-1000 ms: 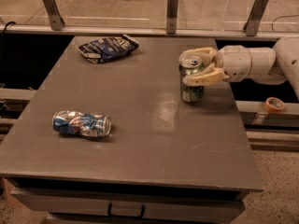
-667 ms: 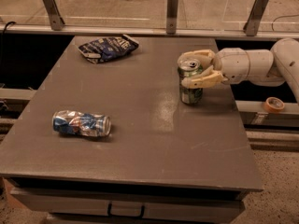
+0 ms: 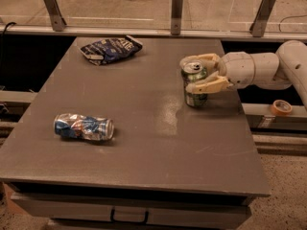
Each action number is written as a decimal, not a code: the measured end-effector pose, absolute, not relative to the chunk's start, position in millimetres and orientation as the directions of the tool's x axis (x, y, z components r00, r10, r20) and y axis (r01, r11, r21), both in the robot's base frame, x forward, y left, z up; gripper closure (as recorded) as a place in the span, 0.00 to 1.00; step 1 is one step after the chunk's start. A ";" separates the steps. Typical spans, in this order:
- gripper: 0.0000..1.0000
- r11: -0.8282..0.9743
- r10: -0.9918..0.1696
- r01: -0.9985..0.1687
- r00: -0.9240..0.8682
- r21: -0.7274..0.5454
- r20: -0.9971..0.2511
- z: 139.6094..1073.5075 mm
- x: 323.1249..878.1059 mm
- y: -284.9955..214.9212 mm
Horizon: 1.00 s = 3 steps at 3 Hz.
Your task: Place green can upright
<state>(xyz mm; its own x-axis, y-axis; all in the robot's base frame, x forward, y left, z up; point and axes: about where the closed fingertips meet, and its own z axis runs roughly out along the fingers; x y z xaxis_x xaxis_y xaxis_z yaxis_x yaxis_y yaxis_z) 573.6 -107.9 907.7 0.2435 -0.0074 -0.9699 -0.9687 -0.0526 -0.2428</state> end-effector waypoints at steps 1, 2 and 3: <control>0.00 -0.041 -0.033 -0.967 0.252 -0.250 -0.967 905.9 574.2 -111.5; 0.00 -0.027 -0.057 -0.966 0.259 -0.258 -0.964 906.3 575.2 -117.4; 0.00 -0.014 -0.137 -0.959 0.282 -0.283 -0.950 915.4 577.5 -124.8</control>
Offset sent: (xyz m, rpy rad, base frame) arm 0.0020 -0.0237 -0.0019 -0.0692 -0.0288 -0.0709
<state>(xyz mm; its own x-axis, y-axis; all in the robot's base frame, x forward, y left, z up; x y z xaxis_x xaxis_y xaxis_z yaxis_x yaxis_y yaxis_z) 577.5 -124.8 915.4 0.2818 -0.1373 -0.9496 -0.9591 -0.0136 -0.2827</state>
